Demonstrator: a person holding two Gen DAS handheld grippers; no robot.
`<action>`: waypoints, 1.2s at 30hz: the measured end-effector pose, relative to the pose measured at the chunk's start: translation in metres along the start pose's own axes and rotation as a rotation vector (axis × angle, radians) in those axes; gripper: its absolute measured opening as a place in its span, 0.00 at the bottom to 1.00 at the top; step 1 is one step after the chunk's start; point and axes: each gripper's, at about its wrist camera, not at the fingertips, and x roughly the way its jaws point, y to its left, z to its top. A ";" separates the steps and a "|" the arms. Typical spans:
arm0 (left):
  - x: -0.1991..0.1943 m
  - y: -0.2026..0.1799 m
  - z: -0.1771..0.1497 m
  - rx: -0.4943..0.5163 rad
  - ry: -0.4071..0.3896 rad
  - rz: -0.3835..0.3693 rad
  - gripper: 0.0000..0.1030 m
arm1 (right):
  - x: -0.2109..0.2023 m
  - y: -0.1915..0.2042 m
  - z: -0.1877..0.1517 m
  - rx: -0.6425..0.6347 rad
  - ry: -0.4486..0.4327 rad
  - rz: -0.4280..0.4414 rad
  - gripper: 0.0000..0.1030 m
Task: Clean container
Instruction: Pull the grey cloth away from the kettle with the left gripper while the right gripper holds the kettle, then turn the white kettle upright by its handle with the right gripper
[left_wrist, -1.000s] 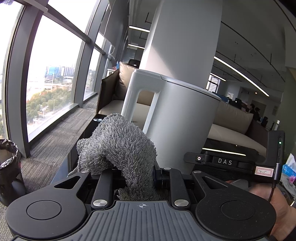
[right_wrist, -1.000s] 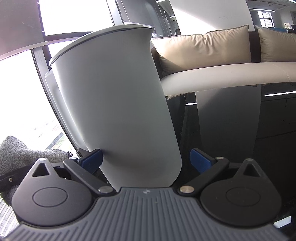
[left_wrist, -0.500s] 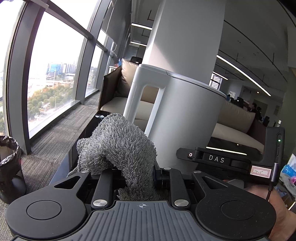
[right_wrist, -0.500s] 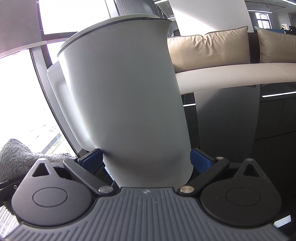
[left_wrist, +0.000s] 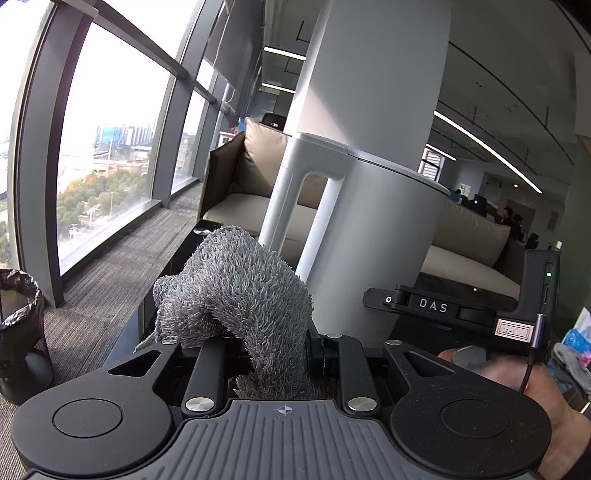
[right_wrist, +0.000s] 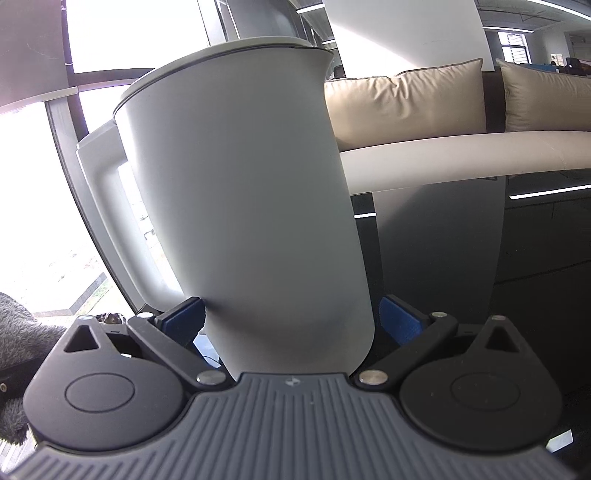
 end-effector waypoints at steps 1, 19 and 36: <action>-0.001 0.001 0.000 -0.003 0.000 0.002 0.19 | 0.001 -0.002 0.001 0.008 0.001 -0.005 0.99; 0.009 0.018 0.009 -0.042 -0.012 0.067 0.19 | -0.018 0.061 -0.022 -0.195 -0.032 0.187 0.73; 0.002 0.029 0.010 -0.084 -0.021 0.078 0.19 | 0.026 0.113 -0.013 -0.279 -0.054 0.163 0.57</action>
